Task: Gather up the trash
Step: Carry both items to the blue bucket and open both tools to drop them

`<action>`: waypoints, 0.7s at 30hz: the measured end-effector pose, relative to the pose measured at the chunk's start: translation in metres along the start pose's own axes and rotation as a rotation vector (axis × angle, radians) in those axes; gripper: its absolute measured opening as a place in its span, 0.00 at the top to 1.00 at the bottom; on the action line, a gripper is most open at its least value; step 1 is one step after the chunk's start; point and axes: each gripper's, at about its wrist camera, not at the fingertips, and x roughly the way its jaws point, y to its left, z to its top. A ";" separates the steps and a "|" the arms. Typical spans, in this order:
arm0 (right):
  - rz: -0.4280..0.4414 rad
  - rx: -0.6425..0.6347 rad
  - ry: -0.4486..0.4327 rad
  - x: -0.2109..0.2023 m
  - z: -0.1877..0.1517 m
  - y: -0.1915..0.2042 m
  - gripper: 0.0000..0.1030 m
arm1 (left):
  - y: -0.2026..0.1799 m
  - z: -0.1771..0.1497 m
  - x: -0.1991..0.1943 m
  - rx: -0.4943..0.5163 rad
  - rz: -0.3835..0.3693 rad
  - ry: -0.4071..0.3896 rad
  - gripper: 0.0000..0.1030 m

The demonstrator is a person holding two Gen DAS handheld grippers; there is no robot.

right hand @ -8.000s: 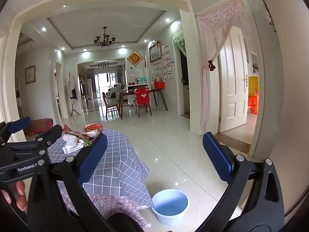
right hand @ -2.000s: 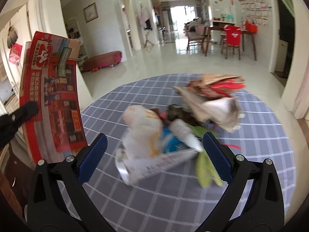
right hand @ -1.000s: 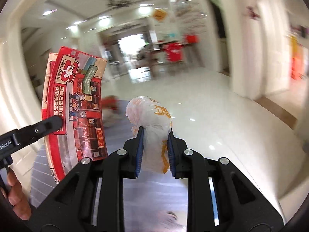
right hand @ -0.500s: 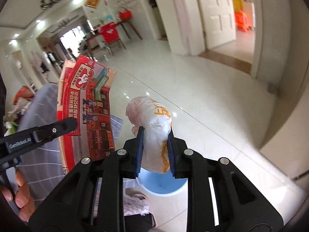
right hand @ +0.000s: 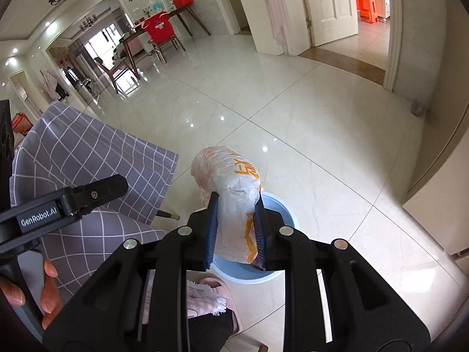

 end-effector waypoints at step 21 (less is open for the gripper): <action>0.025 -0.005 -0.078 -0.033 0.015 0.032 0.32 | 0.006 0.008 -0.070 -0.007 -0.040 -0.105 0.32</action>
